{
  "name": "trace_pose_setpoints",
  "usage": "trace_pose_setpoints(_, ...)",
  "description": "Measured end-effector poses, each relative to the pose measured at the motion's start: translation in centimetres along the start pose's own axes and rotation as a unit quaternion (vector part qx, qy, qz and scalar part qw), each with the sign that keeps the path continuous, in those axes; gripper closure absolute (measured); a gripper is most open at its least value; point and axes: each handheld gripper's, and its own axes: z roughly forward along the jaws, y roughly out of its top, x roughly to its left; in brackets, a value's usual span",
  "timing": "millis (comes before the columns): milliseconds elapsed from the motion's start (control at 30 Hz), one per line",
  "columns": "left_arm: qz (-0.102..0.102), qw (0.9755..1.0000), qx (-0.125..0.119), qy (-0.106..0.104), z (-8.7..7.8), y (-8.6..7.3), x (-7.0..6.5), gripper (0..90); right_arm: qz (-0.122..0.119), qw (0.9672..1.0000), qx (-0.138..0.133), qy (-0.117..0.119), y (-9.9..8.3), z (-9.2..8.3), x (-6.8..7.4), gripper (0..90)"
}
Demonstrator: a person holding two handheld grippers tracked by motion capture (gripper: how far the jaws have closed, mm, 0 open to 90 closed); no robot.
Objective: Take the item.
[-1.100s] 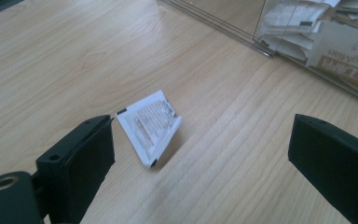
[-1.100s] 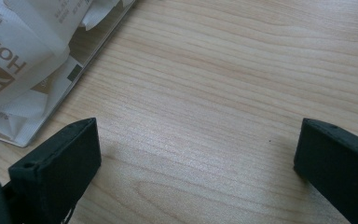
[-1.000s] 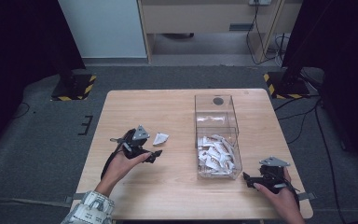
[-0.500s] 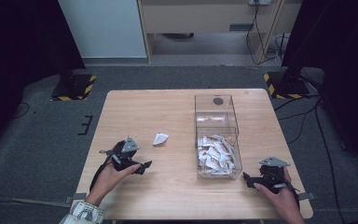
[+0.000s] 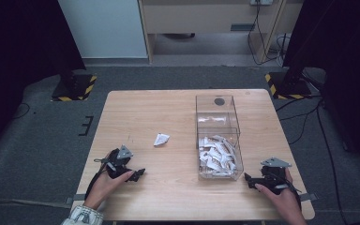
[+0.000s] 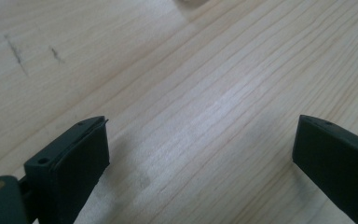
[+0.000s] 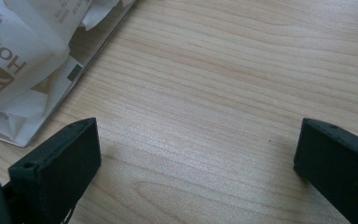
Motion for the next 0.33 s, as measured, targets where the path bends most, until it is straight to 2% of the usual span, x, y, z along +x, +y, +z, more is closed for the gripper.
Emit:
trace_pose_setpoints(33,-0.007,0.9999,-0.009,-0.004,0.03,-0.25,0.14,2.4,-0.001,1.0,0.0,0.0,0.0,0.01,0.0,0.8)
trace_pose_setpoints(167,-0.007,0.9995,-0.03,-0.006,0.14,-0.71,0.32,1.4,-0.001,1.0,0.0,0.0,0.0,0.0,0.0,0.8)
trace_pose_setpoints(333,-0.006,0.9995,-0.029,-0.006,0.24,-0.62,0.4,0.3,-0.001,1.0,0.0,0.0,0.0,0.0,-0.01,0.8)
